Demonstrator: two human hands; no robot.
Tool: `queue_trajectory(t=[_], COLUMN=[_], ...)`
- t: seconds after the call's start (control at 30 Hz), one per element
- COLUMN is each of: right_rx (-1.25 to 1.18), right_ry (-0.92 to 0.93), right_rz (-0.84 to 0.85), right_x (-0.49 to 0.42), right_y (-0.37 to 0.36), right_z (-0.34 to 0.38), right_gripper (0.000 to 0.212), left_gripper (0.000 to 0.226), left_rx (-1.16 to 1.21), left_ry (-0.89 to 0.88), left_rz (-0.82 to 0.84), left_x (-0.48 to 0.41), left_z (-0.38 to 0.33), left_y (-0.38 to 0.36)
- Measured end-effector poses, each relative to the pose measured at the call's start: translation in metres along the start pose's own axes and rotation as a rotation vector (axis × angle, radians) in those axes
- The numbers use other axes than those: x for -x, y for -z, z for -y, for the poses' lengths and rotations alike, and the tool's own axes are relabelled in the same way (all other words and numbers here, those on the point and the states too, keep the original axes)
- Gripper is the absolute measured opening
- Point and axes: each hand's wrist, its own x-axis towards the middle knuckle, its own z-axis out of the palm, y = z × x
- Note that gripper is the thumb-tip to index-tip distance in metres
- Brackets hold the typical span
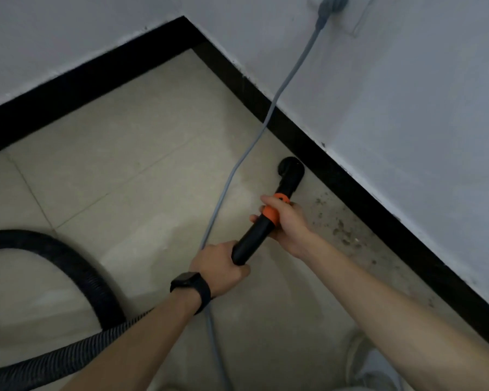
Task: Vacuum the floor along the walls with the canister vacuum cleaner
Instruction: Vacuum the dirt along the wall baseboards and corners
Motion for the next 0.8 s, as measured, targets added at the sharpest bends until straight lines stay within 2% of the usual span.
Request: queue_trajectory(t=[0.07, 0.17, 0.3, 0.4, 0.57, 0.8], right_rx=[-0.073, -0.097, -0.119, -0.098, -0.061, -0.033], right_ry=[-0.033, -0.098, -0.217, -0.262, -0.308, -0.246], right_rz=[0.003, 0.033, 0.041, 0.027, 0.028, -0.045], right_x=[0.011, 0.028, 0.054, 0.07, 0.089, 0.087], right_y=[0.012, 0.016, 0.012, 0.013, 0.023, 0.035], right_z=[-0.008, -0.029, -0.066, -0.092, -0.116, -0.1], right_gripper=[0.035, 0.018, 0.013, 0.008, 0.013, 0.014], left_gripper=[0.016, 0.018, 0.027, 0.017, 0.018, 0.015], left_rx=[-0.048, -0.098, -0.212, -0.252, -0.347, -0.301], left_ry=[-0.034, -0.047, -0.043, -0.061, -0.083, -0.1], left_rz=[0.045, 0.11, 0.141, 0.197, 0.232, 0.197], left_x=[0.013, 0.031, 0.061, 0.081, 0.094, 0.083], left_z=[0.01, 0.029, 0.06, 0.078, 0.092, 0.071], left_y=[-0.001, 0.002, -0.007, -0.015, -0.019, -0.023])
